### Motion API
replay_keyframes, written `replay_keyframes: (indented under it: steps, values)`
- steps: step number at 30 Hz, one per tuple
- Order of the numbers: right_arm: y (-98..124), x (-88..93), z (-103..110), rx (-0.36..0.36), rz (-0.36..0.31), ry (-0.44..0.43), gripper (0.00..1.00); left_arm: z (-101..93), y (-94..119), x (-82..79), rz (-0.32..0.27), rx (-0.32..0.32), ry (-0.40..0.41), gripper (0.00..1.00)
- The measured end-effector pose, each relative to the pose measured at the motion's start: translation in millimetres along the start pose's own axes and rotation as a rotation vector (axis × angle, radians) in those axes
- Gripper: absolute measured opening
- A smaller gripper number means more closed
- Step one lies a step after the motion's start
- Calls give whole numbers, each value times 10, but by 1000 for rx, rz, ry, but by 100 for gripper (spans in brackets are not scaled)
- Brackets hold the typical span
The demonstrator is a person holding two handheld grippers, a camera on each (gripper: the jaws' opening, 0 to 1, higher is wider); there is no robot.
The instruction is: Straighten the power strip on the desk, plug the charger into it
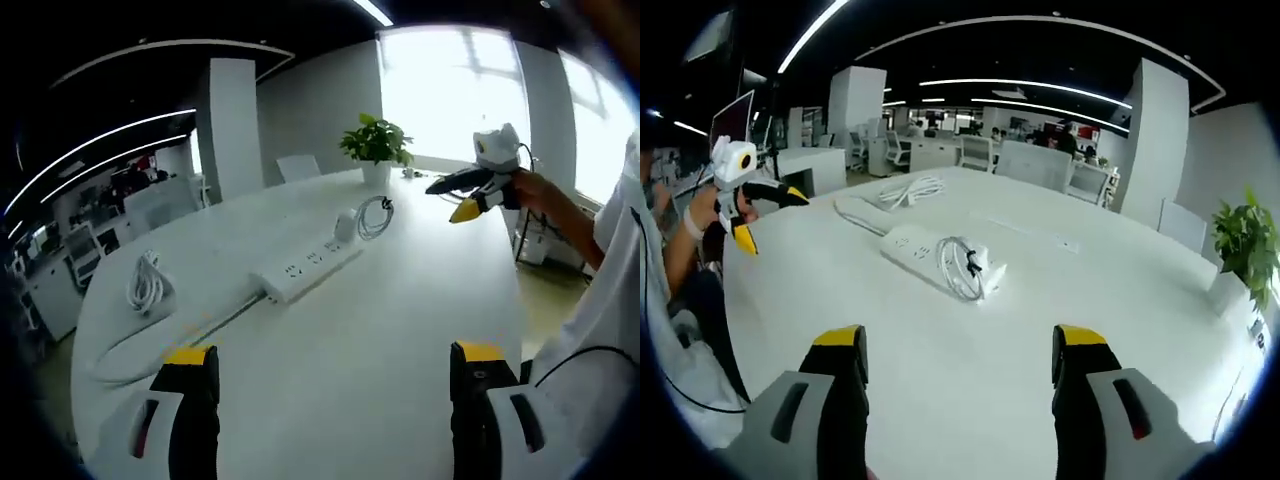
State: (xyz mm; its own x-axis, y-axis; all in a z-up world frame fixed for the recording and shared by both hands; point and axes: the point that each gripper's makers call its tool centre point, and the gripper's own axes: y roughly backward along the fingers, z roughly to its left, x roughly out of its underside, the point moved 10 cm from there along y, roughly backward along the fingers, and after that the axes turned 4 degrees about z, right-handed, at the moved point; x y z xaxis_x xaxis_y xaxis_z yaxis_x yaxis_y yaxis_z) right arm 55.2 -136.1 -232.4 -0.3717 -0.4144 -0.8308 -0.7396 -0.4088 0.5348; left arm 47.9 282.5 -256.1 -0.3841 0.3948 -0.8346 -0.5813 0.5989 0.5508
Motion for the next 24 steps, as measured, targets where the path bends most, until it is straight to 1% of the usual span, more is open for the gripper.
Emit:
replay_keyframes:
  steps: [1,3,5,7,9,14,17,21,24]
  values:
    - [35,25,13,1,4,-4,73,5,31,44,-6,-15,26,96]
    - [90,64,30,6,14,-10,73,7,89,136,8,-36,65,96]
    - [167,108,43,18,32,-10,73,-33,154,209,22,-55,72,96]
    - [272,151,51,36,47,-4,73,-112,262,286,40,-82,84,96]
    - [365,189,56,53,59,-9,73,-180,370,337,47,-91,93,96]
    - [578,308,118,79,69,-19,73,-311,627,375,39,-135,101,96]
    - [691,406,168,95,63,-36,73,-413,728,388,50,-146,80,96]
    - [764,499,211,105,63,-59,73,-505,779,415,59,-143,65,96]
    - [795,565,233,119,54,-87,73,-538,803,447,62,-137,65,95]
